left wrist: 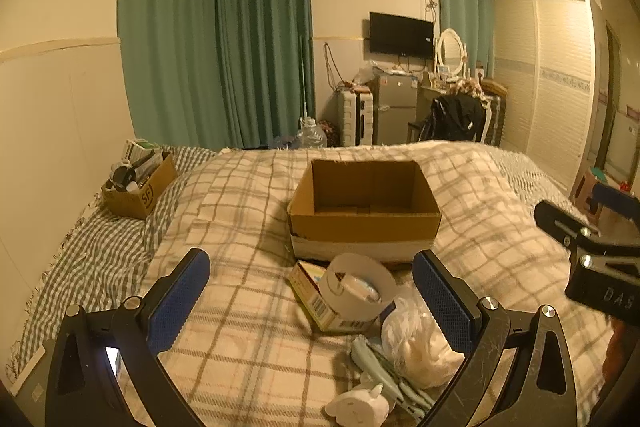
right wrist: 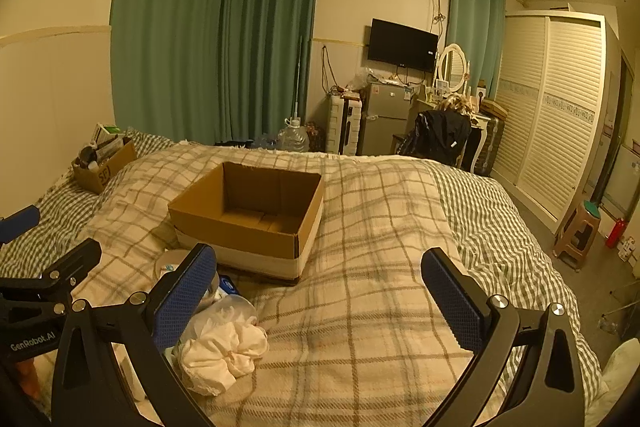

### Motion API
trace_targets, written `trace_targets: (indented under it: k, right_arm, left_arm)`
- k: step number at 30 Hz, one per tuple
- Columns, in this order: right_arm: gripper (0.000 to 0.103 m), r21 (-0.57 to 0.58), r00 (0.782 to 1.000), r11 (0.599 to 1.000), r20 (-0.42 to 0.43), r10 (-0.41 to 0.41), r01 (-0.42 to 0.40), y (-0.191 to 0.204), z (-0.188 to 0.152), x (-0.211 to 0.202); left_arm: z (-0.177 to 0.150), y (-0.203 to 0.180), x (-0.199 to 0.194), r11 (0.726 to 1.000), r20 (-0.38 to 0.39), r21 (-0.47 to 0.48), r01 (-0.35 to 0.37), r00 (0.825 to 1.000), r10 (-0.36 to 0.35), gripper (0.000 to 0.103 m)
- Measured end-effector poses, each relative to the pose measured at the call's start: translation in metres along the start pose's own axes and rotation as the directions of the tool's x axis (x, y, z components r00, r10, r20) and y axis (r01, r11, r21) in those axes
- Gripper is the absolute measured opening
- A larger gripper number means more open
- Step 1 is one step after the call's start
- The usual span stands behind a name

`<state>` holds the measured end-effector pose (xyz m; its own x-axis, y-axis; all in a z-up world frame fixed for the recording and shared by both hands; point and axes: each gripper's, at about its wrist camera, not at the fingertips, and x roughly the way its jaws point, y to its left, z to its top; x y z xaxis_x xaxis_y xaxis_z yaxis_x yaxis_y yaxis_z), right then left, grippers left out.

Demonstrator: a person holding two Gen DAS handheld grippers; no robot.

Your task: Organize objects

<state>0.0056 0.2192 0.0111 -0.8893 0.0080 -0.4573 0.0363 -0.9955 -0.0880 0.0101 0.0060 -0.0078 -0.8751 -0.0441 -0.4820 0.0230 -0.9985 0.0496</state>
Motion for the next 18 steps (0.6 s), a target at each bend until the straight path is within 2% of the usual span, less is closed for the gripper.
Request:
trace_targets:
  k: [5,9,12,13,16,18]
  right_arm:
    - [0.103,0.005,0.999,1.0,-0.032,-0.005,0.006,-0.004,-0.009,0.01]
    - [0.103,0.003,0.998,1.0,-0.061,-0.009,0.009,-0.006,-0.018,0.018]
    - [0.103,0.003,0.996,1.0,-0.087,-0.007,0.008,-0.006,-0.023,0.024]
    - [0.103,0.003,0.996,1.0,-0.093,-0.007,0.007,-0.006,-0.025,0.025]
    - [0.103,-0.006,0.994,1.0,-0.105,-0.009,0.008,-0.003,-0.028,0.027]
    - [0.103,-0.01,0.994,1.0,-0.11,-0.007,0.006,-0.002,-0.03,0.029]
  left_arm:
    - [-0.02,-0.004,0.01,0.999,-0.059,0.038,0.0,0.998,0.002,0.103]
    - [-0.046,-0.008,0.025,0.997,-0.164,0.07,0.009,0.986,0.002,0.103]
    - [-0.067,-0.01,0.039,0.996,-0.267,0.072,0.042,0.964,-0.021,0.103]
    - [-0.074,-0.01,0.044,0.996,-0.308,0.062,0.065,0.95,-0.043,0.103]
    - [-0.087,-0.014,0.052,0.991,-0.386,0.042,0.129,0.917,-0.103,0.103]
    - [-0.092,-0.016,0.059,0.985,-0.411,0.025,0.171,0.9,-0.146,0.101]
